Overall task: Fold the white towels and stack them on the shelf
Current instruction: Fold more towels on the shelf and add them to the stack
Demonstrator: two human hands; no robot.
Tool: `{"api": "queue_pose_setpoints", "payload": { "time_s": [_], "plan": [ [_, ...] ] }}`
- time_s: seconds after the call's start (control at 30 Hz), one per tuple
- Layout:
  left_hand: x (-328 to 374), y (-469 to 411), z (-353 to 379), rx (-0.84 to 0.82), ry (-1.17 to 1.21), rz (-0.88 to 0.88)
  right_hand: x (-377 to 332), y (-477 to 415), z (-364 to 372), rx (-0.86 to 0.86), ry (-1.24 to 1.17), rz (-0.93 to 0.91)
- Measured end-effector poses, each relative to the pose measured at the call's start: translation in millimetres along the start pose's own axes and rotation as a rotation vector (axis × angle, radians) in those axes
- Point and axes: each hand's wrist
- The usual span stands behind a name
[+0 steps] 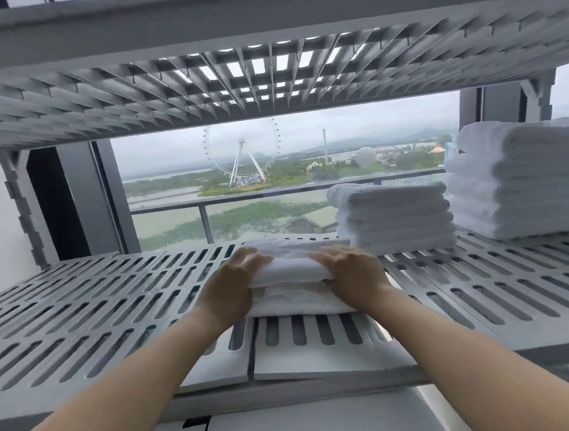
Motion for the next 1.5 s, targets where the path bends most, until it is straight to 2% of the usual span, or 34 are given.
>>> {"api": "queue_pose_setpoints", "payload": {
  "time_s": [0.1,0.23,0.37,0.47,0.67,0.77,0.97,1.13,1.27,1.33,1.43,1.5],
  "plan": [
    [-6,4,0,-0.06,-0.026,-0.002,-3,8,9,-0.096,-0.108,-0.015],
    [-2,5,-1,0.003,-0.056,-0.013,-6,9,4,-0.032,-0.146,-0.024],
    [-3,3,-2,-0.018,-0.1,-0.024,-10,2,3,-0.003,-0.086,0.017],
    [-6,4,0,-0.02,-0.066,-0.035,-10,-2,1,0.028,-0.038,0.044],
    [-13,5,2,-0.014,0.015,-0.081,-7,7,2,-0.11,-0.21,-0.008],
    [-11,5,3,0.032,0.063,-0.144,-4,6,-3,-0.155,-0.193,-0.021],
    [-12,7,2,0.017,0.155,-0.227,-7,5,0,-0.13,-0.201,-0.071],
    [-14,6,0,-0.058,0.109,-0.148,-2,3,0,-0.199,-0.078,-0.119],
    [-13,2,-1,-0.177,-0.034,-0.106,-2,11,1,-0.166,0.032,-0.131],
    [-12,0,-1,-0.242,-0.06,-0.095,-3,13,2,-0.156,0.012,-0.109],
    [-12,-4,-3,-0.34,-0.167,-0.073,-2,11,-3,-0.257,-0.038,-0.061],
    [-9,-10,-8,-0.386,-0.247,-0.052,1,9,-9,-0.327,-0.182,-0.002]
  ]
}}
Point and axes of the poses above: each hand's wrist, its own y-axis away from the middle knuckle, its own z-axis out of the palm, x = y × z, and after that the axes turned 2 degrees about y, right-handed
